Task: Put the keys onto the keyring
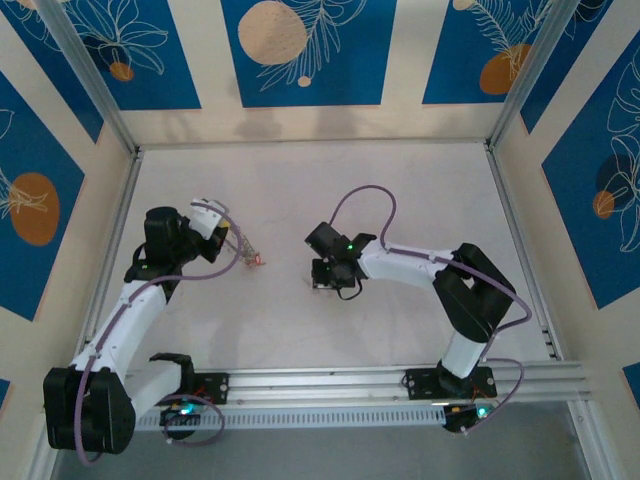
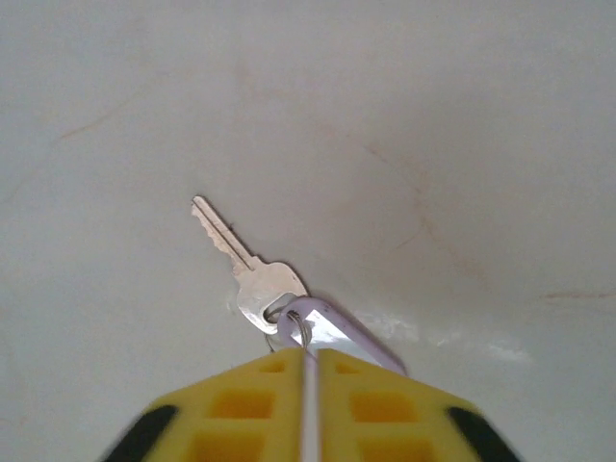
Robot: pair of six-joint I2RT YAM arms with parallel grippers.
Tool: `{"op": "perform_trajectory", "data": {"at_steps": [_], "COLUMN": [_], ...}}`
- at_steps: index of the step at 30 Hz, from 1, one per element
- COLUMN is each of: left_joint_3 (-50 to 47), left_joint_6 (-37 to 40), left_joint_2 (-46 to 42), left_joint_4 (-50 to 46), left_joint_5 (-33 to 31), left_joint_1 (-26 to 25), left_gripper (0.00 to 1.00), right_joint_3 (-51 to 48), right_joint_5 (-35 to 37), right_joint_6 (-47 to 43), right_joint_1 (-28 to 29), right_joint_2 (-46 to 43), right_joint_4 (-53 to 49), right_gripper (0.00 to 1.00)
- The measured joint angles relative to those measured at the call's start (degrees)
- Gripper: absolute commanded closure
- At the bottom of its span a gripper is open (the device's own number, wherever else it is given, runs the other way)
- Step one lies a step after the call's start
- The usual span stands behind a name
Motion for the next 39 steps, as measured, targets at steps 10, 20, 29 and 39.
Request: {"op": "perform_trajectory", "data": {"at_steps": [10, 20, 29, 39], "left_joint_3": [0.0, 0.0, 0.0, 0.0], "left_joint_6": [0.0, 0.0, 0.0, 0.0], "left_joint_2": [0.0, 0.0, 0.0, 0.0], "left_joint_4": [0.0, 0.0, 0.0, 0.0], "left_joint_5": [0.0, 0.0, 0.0, 0.0], "left_joint_1": [0.0, 0.0, 0.0, 0.0], "left_gripper": [1.0, 1.0, 1.0, 1.0], "right_joint_3": [-6.0, -5.5, -2.9, -4.7], "right_joint_5": [-9.9, -11.2, -9.4, -3.9], "right_joint_6": [10.9, 13.3, 15.1, 7.9], "right_joint_1": [-2.8, -2.8, -1.0, -4.7], "right_joint_2": [-0.4, -0.4, 3.4, 1.9], "right_joint_4": [5.9, 7.2, 7.4, 8.0], "right_gripper": [0.73, 0.68, 0.65, 0.64]}}
